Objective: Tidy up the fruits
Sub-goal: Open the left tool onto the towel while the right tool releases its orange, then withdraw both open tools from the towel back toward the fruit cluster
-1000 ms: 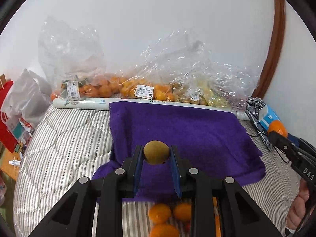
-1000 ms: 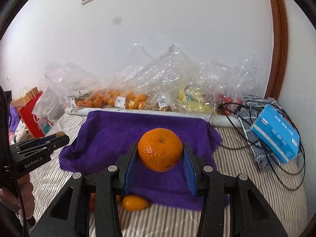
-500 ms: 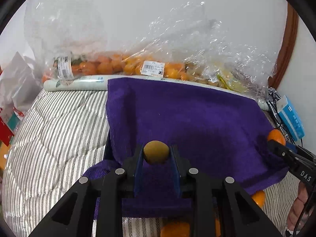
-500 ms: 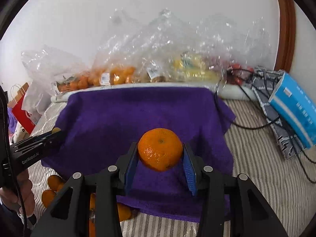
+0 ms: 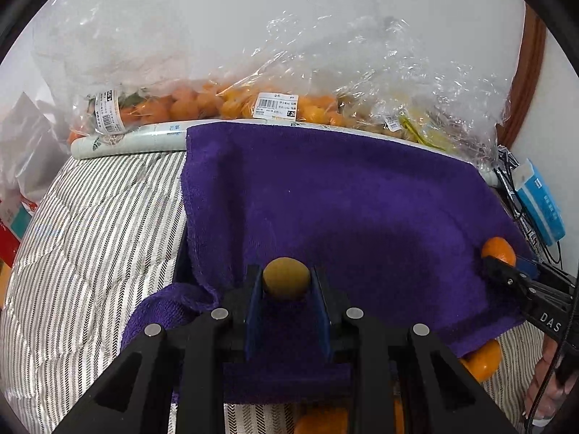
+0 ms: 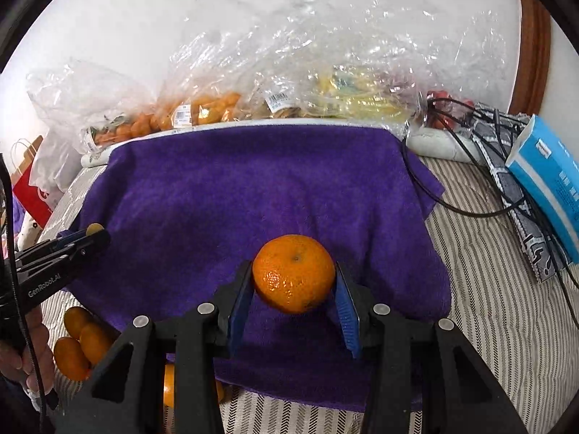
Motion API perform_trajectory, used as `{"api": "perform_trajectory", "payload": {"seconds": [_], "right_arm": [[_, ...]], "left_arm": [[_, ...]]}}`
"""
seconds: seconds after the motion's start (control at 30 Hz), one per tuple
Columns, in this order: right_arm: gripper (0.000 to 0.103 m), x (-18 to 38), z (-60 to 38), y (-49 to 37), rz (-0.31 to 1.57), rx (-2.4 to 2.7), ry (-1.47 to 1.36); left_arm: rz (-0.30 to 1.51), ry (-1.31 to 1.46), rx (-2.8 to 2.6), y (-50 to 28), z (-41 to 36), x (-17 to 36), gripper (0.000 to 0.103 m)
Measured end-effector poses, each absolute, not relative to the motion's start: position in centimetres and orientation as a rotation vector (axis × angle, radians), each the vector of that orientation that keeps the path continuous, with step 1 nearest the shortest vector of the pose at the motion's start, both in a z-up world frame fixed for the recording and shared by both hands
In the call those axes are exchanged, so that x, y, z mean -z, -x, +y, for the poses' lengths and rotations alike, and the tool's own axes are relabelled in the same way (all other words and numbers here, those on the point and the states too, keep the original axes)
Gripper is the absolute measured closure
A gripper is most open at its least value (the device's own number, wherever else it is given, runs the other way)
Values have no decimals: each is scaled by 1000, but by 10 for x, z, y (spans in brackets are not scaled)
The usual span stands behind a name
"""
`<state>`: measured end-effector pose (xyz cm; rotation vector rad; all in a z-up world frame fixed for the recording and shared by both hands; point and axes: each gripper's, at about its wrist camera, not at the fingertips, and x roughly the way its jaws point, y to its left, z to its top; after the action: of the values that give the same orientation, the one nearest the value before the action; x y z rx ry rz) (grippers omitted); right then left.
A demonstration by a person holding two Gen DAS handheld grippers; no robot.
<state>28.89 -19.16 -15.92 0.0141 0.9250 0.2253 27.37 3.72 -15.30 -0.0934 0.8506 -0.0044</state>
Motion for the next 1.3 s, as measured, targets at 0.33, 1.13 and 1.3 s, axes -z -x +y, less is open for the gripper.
{"api": "perform_trajectory", "payload": {"seconds": [0.33,1.13,1.3], "right_arm": [[38,148,-196,-282,868,-200,-13],[38,97,-175,-203,799,-323,-34],[38,101,-157,-167,805,-353,-8]], "left_arm": [[847,94,25,-274,36,152,70],[755,121,50,-208,48,102,59],[789,128,50,-178,51,106,59]]}}
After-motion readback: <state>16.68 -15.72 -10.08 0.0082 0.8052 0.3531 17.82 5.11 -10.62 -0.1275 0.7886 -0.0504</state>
